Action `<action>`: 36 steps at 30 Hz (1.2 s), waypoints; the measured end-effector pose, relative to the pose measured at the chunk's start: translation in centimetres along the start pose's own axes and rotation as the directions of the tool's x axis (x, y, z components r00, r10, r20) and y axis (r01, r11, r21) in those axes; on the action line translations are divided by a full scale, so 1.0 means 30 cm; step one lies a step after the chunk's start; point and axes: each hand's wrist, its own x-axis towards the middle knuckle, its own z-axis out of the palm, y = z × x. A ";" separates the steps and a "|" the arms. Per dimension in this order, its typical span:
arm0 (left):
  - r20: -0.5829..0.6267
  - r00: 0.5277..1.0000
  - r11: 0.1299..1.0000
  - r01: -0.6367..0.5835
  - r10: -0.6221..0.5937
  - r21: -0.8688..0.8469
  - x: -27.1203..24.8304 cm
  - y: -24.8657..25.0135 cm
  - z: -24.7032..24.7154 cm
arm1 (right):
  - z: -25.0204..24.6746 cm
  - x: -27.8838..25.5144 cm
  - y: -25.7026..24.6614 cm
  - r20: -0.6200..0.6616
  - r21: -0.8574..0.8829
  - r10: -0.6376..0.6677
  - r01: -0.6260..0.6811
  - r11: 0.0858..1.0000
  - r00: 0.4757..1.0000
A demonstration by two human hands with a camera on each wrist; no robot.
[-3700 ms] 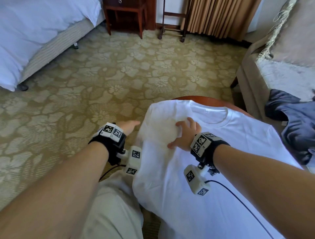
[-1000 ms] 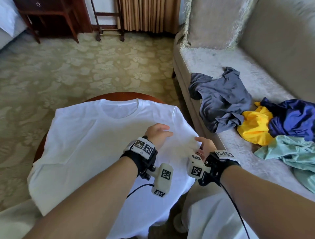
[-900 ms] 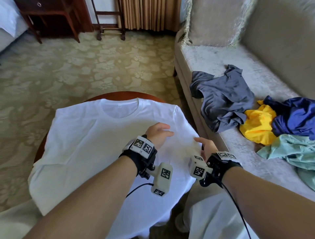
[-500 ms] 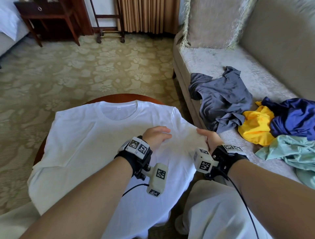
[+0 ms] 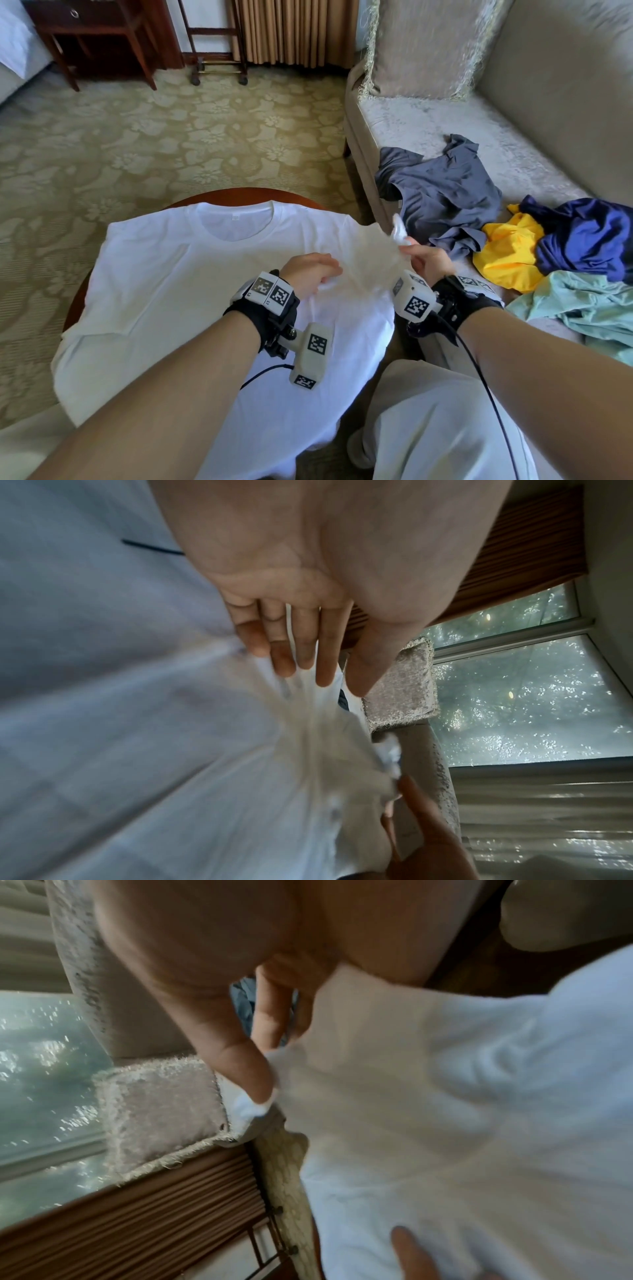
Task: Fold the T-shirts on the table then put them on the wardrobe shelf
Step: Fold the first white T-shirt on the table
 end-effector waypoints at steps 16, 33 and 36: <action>0.032 0.998 0.957 0.052 -0.045 -0.287 -0.013 -0.006 -0.054 | 0.181 -0.031 -0.075 0.074 -0.206 0.000 0.015 0.979 0.997; -0.533 0.846 0.999 0.025 0.001 0.042 -0.079 -0.015 -0.502 | 0.433 -0.024 -0.046 -0.144 -0.854 -0.170 -0.036 0.519 0.975; -0.642 0.766 0.985 0.102 0.011 0.138 -0.084 -0.044 -0.658 | 0.457 0.015 -0.047 -0.341 -0.811 -0.213 -0.172 0.559 0.916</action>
